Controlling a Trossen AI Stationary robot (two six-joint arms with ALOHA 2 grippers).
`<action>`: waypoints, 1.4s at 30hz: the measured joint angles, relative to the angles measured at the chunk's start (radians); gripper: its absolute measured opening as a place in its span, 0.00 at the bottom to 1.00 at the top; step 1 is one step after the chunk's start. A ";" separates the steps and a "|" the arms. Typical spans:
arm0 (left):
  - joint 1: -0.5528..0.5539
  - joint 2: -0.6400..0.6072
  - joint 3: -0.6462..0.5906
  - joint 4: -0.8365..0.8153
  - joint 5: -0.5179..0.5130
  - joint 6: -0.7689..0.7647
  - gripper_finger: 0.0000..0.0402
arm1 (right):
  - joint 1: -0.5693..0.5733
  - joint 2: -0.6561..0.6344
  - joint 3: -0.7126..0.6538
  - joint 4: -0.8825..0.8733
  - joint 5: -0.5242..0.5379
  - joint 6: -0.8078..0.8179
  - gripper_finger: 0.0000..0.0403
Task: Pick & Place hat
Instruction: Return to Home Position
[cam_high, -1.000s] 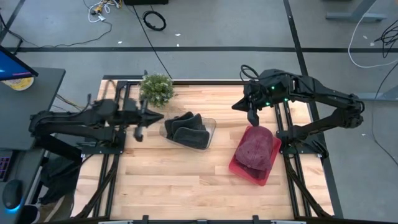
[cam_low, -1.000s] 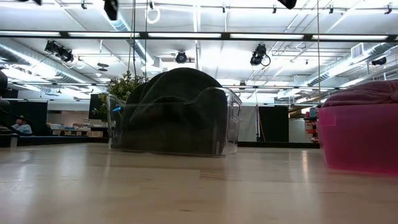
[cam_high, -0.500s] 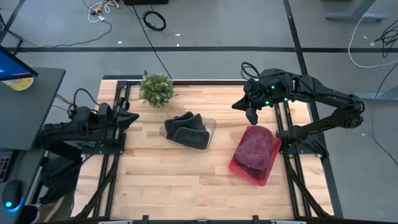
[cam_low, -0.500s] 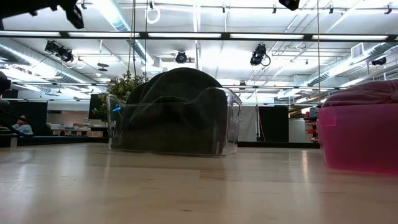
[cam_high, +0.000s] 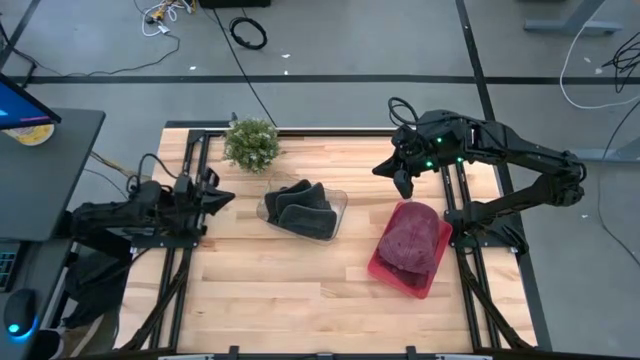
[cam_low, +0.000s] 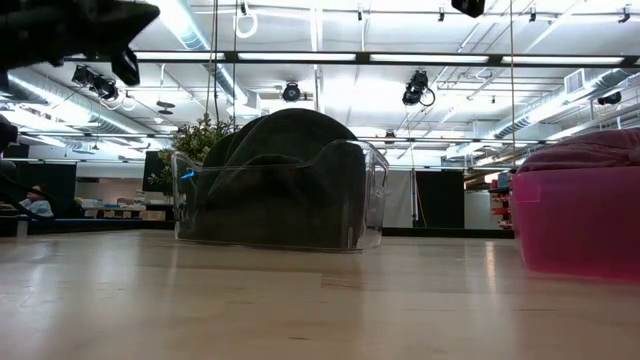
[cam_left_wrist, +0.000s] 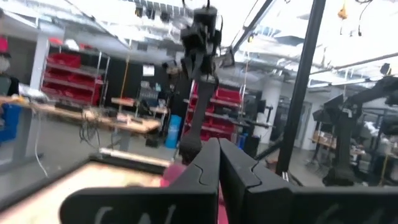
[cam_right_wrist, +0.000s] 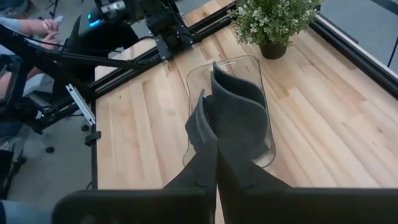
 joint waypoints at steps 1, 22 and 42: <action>0.000 0.001 -0.017 0.007 0.001 -0.009 0.01 | 0.000 0.000 0.000 0.000 0.000 0.000 0.02; 0.000 0.002 -0.098 -0.058 0.010 -0.034 0.01 | 0.000 0.000 0.000 -0.040 0.000 -0.002 0.02; 0.000 0.003 -0.098 -0.221 0.032 -0.088 0.01 | 0.000 -0.001 0.000 -0.095 0.000 -0.024 0.02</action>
